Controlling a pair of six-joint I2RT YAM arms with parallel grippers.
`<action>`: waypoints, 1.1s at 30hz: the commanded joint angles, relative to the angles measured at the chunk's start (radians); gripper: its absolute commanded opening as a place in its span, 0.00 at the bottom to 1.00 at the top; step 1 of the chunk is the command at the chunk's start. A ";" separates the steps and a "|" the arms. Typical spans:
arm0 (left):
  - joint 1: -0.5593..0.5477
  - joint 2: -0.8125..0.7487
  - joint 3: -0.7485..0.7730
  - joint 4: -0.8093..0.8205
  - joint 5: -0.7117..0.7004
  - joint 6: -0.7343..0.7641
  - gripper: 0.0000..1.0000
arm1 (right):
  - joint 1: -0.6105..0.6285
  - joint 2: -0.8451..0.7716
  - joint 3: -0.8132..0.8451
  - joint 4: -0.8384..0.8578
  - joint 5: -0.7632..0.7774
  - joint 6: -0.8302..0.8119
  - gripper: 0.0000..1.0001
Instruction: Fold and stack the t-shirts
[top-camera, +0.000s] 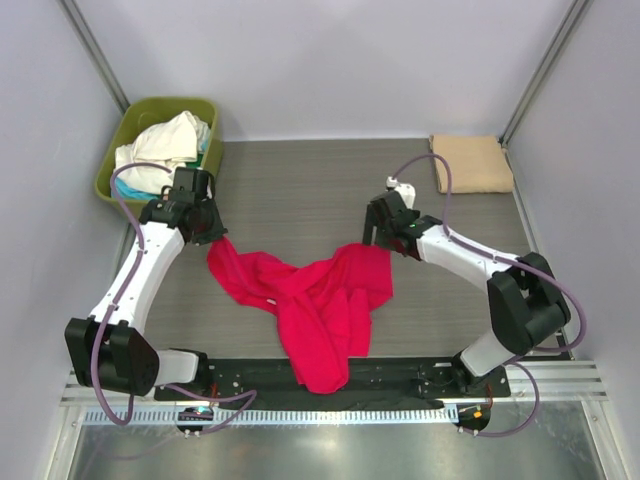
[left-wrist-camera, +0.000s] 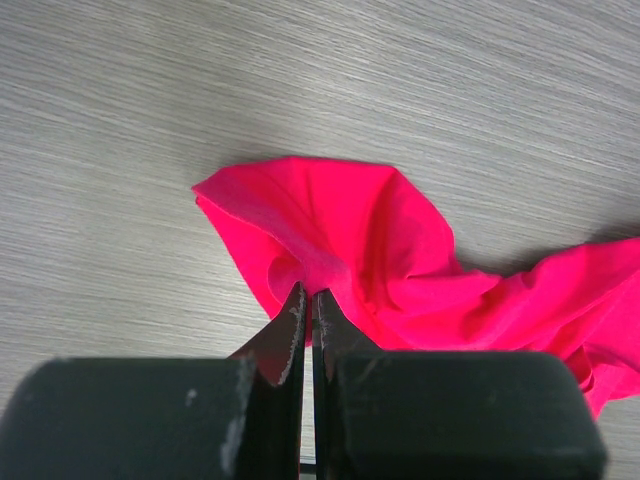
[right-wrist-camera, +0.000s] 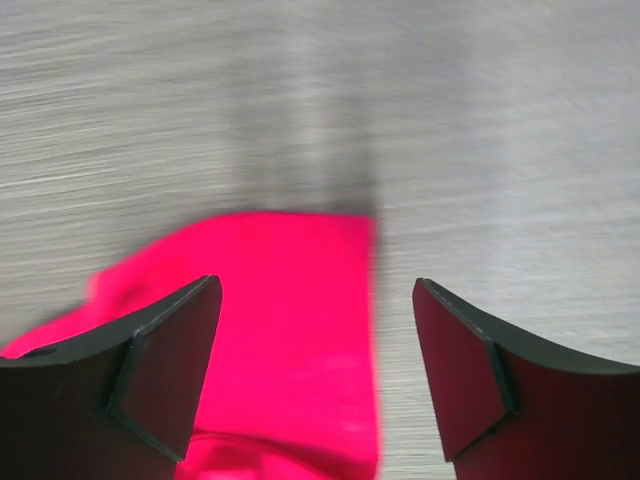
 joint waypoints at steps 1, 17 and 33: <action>0.006 -0.033 0.000 0.028 0.010 0.011 0.00 | -0.130 -0.038 -0.071 0.058 -0.144 0.031 0.82; 0.006 -0.032 -0.001 0.029 0.021 0.012 0.00 | -0.168 0.128 -0.105 0.172 -0.313 0.043 0.62; 0.022 -0.024 -0.003 0.034 0.030 0.014 0.00 | -0.156 0.150 -0.165 0.226 -0.347 0.028 0.01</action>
